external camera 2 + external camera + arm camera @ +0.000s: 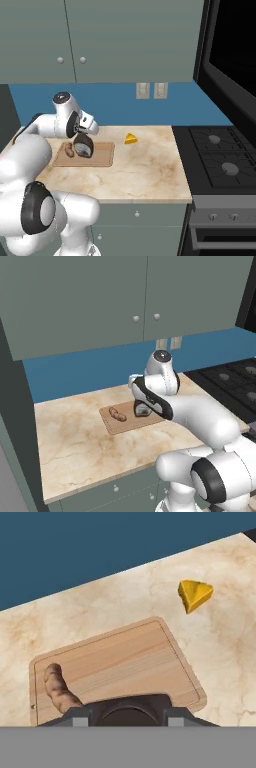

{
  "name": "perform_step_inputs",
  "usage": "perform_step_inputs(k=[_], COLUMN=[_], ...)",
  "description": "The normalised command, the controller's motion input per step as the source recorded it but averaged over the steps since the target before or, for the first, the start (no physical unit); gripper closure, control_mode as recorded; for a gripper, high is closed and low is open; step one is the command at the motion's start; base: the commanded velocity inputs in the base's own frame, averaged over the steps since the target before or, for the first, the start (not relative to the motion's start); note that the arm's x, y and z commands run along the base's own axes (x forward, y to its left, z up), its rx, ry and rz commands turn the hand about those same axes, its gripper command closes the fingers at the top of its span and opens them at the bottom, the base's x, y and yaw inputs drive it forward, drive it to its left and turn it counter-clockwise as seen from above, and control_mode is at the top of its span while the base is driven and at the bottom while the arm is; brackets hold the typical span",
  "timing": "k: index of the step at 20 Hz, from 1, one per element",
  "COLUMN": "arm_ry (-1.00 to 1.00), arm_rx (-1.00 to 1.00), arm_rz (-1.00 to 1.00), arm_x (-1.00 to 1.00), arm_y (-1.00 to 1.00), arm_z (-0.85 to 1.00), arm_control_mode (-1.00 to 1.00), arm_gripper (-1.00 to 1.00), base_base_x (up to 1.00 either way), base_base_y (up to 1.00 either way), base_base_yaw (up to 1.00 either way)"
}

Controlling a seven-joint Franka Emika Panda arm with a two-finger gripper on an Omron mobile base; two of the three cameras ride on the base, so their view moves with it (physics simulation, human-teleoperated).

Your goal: Retrieve the reheated potato from the microwave, then place the potato, cheese, and condiment on the cutting board.

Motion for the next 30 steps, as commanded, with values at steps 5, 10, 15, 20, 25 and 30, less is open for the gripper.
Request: perform_step_inputs(k=[5,10,15,20,25,30], arm_ry=[0.17,0.13,0.00,0.00,0.00,0.00], arm_rx=[0.04,0.01,0.00,-0.03,-0.05,-0.04], arm_rz=[0.00,0.00,0.00,0.00,0.00,0.00], arm_x=[0.40,0.27,0.20,0.03,-0.01,-0.02], arm_y=[0.42,0.40,0.19,0.06,0.01,0.00], arm_z=[0.00,-0.01,-0.02,0.00,0.00,0.00], arm_control_mode=[-1.00,-1.00,-1.00,-1.00,-1.00,-1.00], arm_gripper=[1.00,1.00,1.00,1.00,1.00,1.00], base_base_x=[0.00,0.00,0.00,0.00,0.00,0.00], base_base_y=[0.00,0.00,0.00,0.00,0.00,0.00], base_base_yaw=[0.00,0.00,0.00,0.00,0.00,0.00])
